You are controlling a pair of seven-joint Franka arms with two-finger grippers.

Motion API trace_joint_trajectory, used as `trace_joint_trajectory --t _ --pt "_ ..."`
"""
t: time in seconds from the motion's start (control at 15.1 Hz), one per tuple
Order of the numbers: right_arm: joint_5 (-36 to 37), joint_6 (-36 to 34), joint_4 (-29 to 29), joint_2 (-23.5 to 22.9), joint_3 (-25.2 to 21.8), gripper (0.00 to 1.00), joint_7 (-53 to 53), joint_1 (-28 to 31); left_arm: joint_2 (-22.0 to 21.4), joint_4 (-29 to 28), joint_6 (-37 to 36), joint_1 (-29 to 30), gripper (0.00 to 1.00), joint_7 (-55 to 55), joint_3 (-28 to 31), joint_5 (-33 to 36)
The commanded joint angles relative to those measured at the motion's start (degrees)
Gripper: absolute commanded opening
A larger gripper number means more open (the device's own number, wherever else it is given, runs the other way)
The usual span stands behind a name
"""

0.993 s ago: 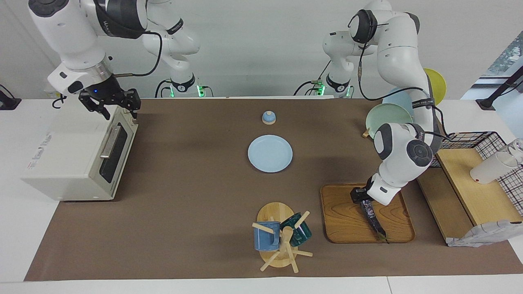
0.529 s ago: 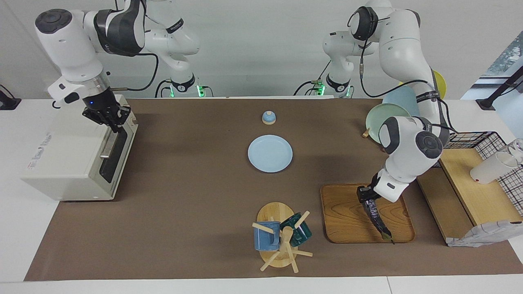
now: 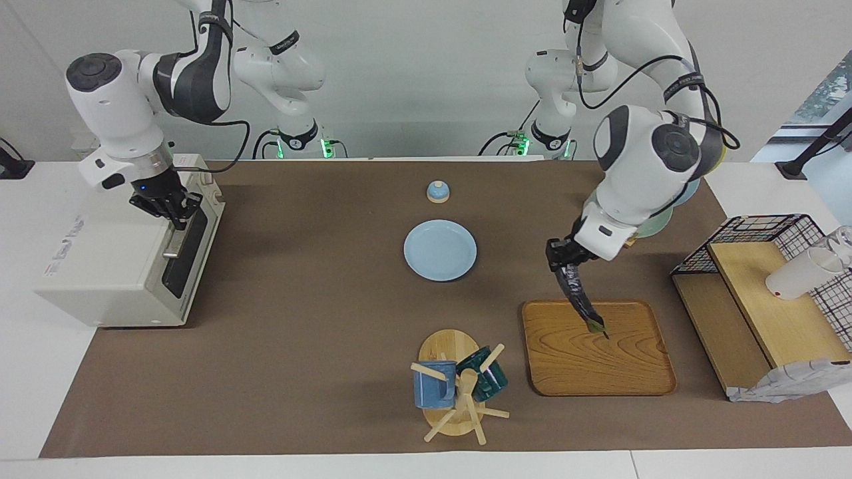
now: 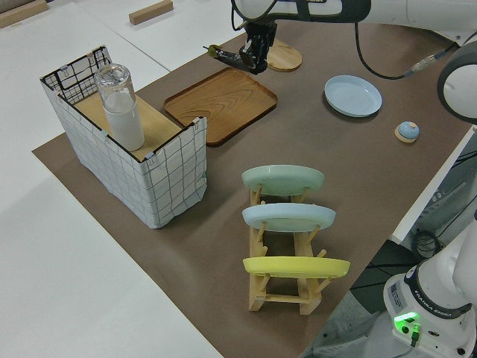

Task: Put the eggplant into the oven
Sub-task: 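Carry the eggplant with the left gripper over the light blue plate, then lower the eggplant onto the plate while the right gripper reaches the oven door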

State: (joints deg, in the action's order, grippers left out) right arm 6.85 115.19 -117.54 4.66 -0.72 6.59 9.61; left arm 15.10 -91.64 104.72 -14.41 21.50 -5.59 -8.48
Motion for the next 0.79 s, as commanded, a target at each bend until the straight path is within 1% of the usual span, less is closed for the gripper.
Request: trace_joint_trajectory --t 0.0,0.13,0.4,0.53,0.73 --pt "1.24 1.53 -2.25 0.44 0.36 0.0 -0.88 0.59 -3.05 -5.46 2.32 -6.57 0.0 3.98 1.02 -1.28" --pt "1.24 3.01 -3.31 0.44 0.36 0.0 -0.79 0.5 -5.15 -11.33 8.97 -10.97 0.0 5.64 0.93 -1.54" --pt "1.24 3.46 -3.49 -0.26 0.54 0.0 -2.1 -0.38 -5.43 -19.26 18.3 -17.22 0.0 6.18 1.02 -1.54" --pt "1.24 4.51 -3.84 -1.05 0.71 0.0 -4.38 -1.34 -4.9 -21.9 21.91 -19.07 0.0 6.36 1.11 -1.54" --pt "1.15 8.46 -5.51 -2.46 0.72 0.0 -8.25 -3.54 -4.99 -25.51 24.38 -21.7 0.0 6.53 1.11 -1.54"
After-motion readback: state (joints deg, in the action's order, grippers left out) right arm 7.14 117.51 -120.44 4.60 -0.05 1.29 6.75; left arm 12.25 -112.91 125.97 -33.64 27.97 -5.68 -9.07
